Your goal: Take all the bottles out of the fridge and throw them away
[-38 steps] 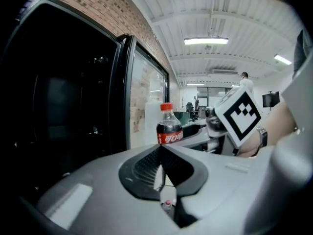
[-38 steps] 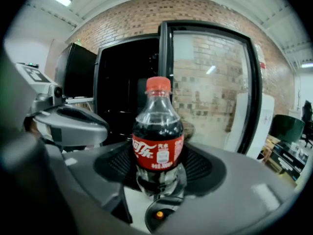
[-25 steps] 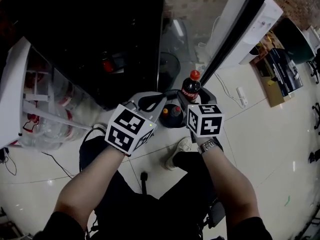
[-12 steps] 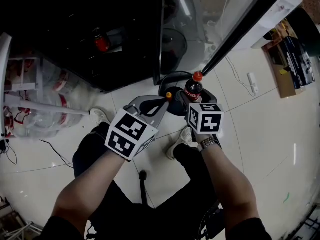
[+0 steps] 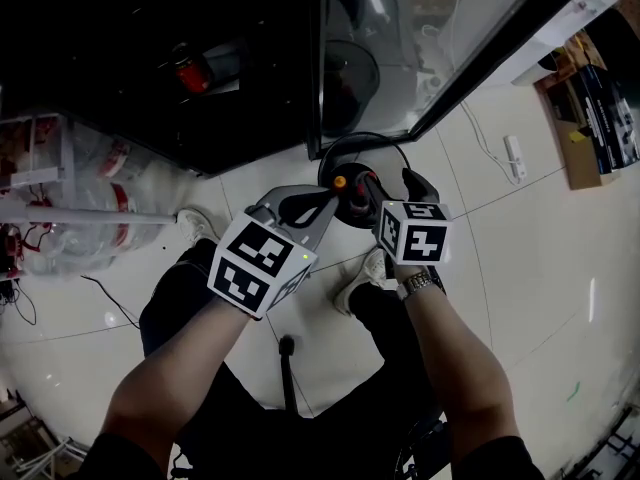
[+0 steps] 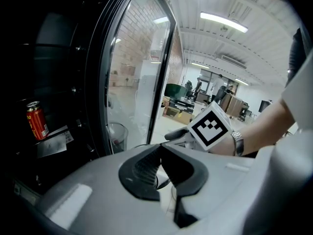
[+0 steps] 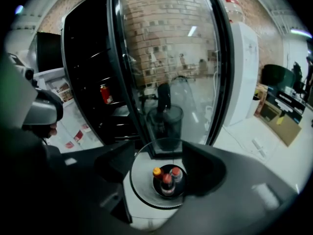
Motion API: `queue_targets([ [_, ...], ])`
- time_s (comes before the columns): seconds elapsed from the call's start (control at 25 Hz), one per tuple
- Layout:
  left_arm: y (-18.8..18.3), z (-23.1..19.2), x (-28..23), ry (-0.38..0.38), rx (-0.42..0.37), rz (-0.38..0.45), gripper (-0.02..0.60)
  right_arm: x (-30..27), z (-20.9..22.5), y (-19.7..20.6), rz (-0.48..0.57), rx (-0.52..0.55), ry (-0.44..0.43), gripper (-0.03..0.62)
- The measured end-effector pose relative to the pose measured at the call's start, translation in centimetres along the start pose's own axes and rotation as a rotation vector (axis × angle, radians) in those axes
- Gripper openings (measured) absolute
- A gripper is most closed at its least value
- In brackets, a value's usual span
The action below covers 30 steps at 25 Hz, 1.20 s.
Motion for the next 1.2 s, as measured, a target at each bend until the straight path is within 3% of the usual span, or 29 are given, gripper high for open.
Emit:
queue_targets([
  [0.56,-1.0,0.6,2.9,-0.037,-0.011,0.033,0.005,2.3,-1.8,-1.6,0.029,0.008,-0.032,0.304],
  [1.2,-0.9,-4.2,11.2,-0.199,0.032,0.095,0.005,0.7,-11.8,-8.3,0.096,0.141,-0.185,0.296],
])
Point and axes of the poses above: the fingertips, and each gripper's own axes: x backward along the fingers, z to its right, y out of its underside, the point moved 10 cm from there along x, backward along the fingers, and after that the axes turned 5 degrees about y, right-handed, at the moved point
